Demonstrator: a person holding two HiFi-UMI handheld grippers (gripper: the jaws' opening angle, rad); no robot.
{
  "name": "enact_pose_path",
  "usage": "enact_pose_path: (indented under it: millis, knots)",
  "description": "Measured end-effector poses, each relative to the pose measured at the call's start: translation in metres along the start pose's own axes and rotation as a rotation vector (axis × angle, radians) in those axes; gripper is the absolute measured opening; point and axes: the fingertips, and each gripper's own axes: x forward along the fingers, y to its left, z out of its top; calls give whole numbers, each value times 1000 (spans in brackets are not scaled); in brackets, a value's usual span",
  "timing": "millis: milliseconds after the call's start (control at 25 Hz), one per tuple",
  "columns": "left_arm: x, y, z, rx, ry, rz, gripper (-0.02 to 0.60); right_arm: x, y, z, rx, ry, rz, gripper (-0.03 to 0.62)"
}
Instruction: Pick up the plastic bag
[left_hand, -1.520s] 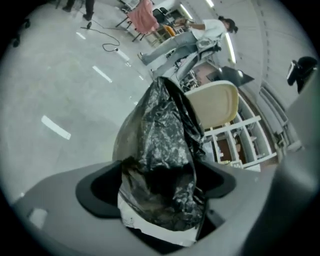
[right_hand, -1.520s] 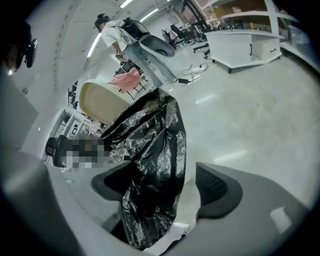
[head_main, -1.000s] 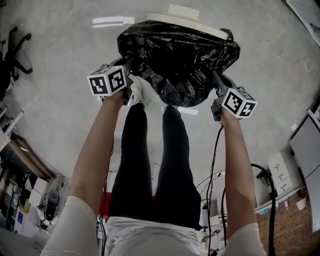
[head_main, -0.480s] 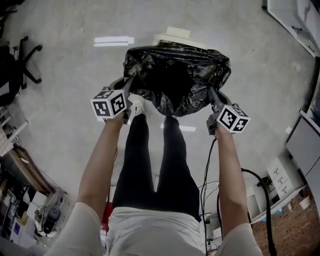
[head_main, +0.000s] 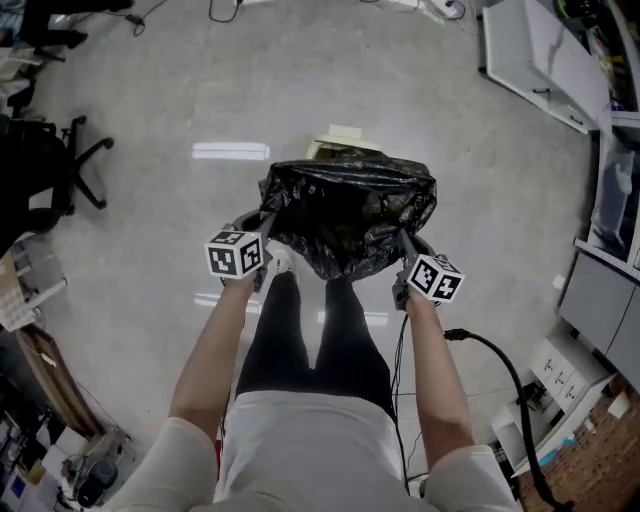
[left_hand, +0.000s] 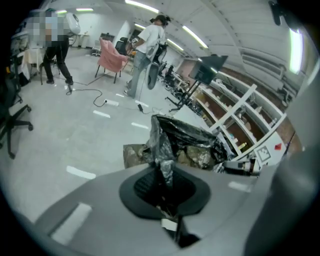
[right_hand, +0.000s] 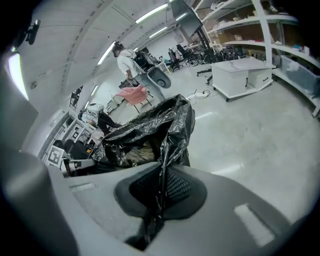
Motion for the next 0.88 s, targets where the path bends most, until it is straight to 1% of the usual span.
enact_pose_path:
  millis: [120,280,560,720,880]
  knots:
    - [-37,-16,17,29,-16,-15,5,-31,27,11,-1,-33,6,3]
    - [-82,-41,31,66,-10,-50,5,-74,55,20,2,-56,6,3]
    - [-138,-78,38,193,0,-90,5,-131,93,11,-51,-70,0,3]
    - [-173,-95,44,242,-21,-128,5,-162,114,9,-56,-110,-1,3]
    - [-211,-110,50,251,-69,-176,5,-197,140,7,-40,-180,15,3]
